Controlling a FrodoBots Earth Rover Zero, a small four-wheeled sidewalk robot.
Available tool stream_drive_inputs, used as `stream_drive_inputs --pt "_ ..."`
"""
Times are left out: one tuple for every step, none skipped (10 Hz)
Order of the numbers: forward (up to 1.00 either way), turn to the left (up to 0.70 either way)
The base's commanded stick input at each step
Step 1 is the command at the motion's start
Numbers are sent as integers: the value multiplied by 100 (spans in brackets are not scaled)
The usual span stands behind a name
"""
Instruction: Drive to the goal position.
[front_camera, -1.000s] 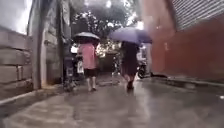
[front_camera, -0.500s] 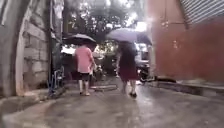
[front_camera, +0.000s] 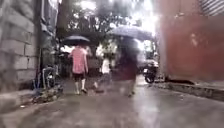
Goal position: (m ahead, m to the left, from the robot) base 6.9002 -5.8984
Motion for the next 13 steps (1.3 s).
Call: stream_drive_inputs --pt "99 0" --pt "99 0" --pt "99 0" --pt "99 0" --pt "99 0" --pt "99 0" --pt "99 -12" --pt "99 -34" --pt "99 -1" --pt "99 0" --pt "99 0" --pt "99 0" --pt "99 -19"
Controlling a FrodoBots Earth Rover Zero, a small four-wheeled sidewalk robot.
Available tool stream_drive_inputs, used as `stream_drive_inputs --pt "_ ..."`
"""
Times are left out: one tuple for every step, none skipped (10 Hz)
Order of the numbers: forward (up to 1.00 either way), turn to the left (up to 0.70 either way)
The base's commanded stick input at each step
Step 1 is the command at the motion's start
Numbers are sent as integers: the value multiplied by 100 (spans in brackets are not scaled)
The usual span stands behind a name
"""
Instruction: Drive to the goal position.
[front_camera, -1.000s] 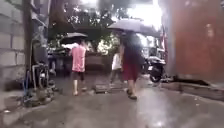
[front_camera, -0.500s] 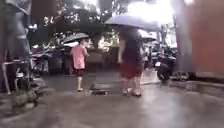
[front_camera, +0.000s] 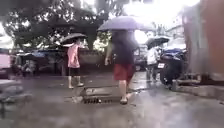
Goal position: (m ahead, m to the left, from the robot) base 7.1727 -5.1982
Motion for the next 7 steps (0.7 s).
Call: stream_drive_inputs --pt "99 -36" --pt "67 -26" --pt "0 0" --pt "0 0" --pt "0 0" --pt "0 0" --pt "0 0"
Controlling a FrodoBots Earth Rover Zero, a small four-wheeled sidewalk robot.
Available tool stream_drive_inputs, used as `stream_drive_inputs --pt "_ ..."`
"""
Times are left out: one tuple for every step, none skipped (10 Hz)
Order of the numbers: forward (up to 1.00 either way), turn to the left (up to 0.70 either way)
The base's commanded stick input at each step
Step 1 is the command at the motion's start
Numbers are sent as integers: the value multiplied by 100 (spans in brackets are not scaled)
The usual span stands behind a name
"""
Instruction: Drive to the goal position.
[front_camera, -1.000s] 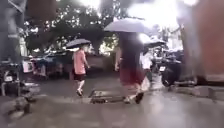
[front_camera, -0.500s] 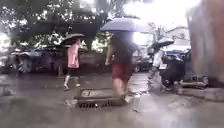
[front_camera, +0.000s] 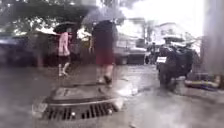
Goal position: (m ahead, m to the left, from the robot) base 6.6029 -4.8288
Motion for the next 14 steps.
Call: stream_drive_inputs --pt "0 0" --pt "0 0" --pt "0 0" --pt "0 0" --pt "54 0" --pt "99 0" --pt "99 0" --pt "99 0" --pt "99 0" --pt "99 0" --pt "99 0" --pt "99 0" --pt "99 0" --pt "99 0"
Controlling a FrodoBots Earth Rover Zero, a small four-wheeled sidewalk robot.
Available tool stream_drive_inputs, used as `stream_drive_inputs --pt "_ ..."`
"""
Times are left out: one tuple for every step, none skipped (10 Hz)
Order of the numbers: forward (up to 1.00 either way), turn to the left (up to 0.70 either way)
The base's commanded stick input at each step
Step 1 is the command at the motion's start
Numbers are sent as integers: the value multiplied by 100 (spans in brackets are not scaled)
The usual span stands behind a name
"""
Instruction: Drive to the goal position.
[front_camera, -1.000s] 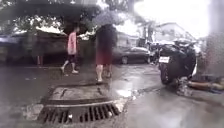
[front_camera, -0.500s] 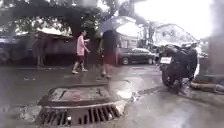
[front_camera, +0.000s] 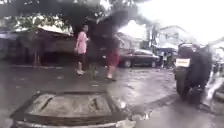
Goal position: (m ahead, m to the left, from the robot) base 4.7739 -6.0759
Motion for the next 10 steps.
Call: stream_drive_inputs --pt "99 0" --pt "99 0" --pt "99 -16" --pt "99 -39" --pt "99 -39" --pt "99 -39" --pt "99 -39" --pt "99 -39" --pt "99 -39" --pt "99 -39"
